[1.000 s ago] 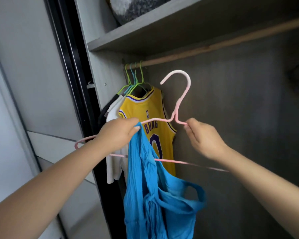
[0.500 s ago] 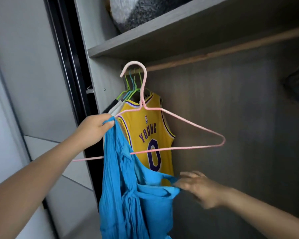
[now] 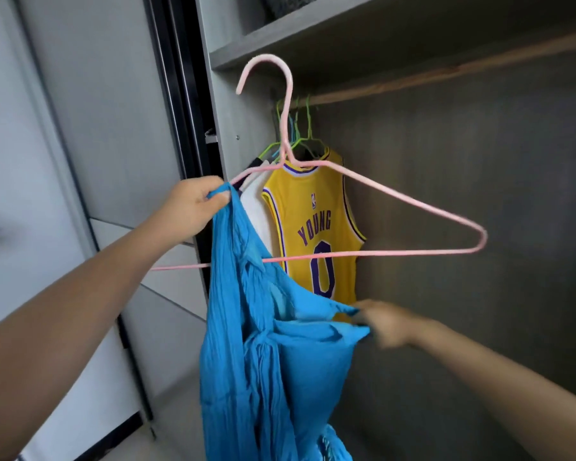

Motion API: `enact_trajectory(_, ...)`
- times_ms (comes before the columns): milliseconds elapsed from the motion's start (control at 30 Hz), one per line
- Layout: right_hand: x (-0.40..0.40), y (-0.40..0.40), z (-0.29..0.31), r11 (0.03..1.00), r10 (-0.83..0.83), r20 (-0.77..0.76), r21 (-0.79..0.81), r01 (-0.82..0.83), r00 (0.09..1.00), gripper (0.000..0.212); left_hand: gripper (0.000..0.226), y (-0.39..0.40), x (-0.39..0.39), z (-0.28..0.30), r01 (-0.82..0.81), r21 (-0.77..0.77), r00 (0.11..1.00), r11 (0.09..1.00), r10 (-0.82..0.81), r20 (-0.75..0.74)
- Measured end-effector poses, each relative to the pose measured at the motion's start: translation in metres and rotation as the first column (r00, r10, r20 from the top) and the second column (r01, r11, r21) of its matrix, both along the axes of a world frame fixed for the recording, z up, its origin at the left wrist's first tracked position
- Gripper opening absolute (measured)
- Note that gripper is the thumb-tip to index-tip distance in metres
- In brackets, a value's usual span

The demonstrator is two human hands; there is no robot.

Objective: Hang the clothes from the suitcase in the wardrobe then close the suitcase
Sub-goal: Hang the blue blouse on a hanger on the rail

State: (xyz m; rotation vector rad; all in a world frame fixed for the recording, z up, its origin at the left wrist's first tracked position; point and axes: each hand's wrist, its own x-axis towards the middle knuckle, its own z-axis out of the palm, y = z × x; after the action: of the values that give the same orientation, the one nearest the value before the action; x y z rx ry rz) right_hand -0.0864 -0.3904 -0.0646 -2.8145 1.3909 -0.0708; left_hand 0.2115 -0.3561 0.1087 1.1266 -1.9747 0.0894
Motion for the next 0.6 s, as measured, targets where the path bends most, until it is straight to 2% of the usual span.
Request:
enact_trajectory(67,-0.022,-0.004,0.009,0.992,0.021,0.175,-0.126,0.001,0.984,0.022,0.027,0.002,0.015,-0.006,-0.05,0.019,0.997,0.999,0.049,0.052)
enact_trajectory(133,-0.038,0.001,0.021,0.938,0.246,0.336,-0.32,-0.135,0.909,0.02,0.027,0.002,0.029,-0.016,-0.092,0.072,0.992,0.993,0.085,0.094)
enact_trajectory(167,-0.044,0.006,0.025,0.91,0.354,0.379,-0.35,-0.222,0.855,0.018,0.028,0.002,0.035,-0.022,-0.111,0.081,0.989,0.991,0.102,0.104)
enact_trajectory(200,-0.049,0.01,0.028,0.889,0.403,0.357,-0.371,-0.268,0.843,0.019,0.033,0.0,0.04,-0.028,-0.13,0.074,0.987,0.989,0.122,0.108)
enact_trajectory(267,-0.057,0.015,0.035,0.857,0.378,0.218,-0.451,-0.251,0.9,0.011,0.041,-0.002,0.049,-0.039,-0.177,0.069,0.98,0.982,0.17,0.107)
enact_trajectory(367,-0.064,0.027,0.044,0.881,0.277,0.091,-0.422,-0.214,0.957,0.018,0.042,-0.008,0.055,-0.058,-0.212,0.041,0.975,0.977,0.208,0.075)
enact_trajectory(467,-0.067,0.038,0.042,0.898,0.212,-0.076,-0.377,-0.225,0.974,0.027,0.041,-0.014,0.053,-0.07,-0.211,0.03,0.976,0.977,0.213,-0.055)
enact_trajectory(533,-0.066,0.045,0.046,0.911,0.178,-0.079,-0.364,-0.195,0.981,0.027,0.039,-0.019,0.052,-0.074,-0.196,0.054,0.977,0.979,0.2,-0.08)
enact_trajectory(600,-0.067,0.051,0.05,0.929,0.189,0.011,-0.326,-0.175,0.982,0.019,0.039,-0.021,0.051,-0.076,-0.162,0.082,0.984,0.983,0.167,-0.056)
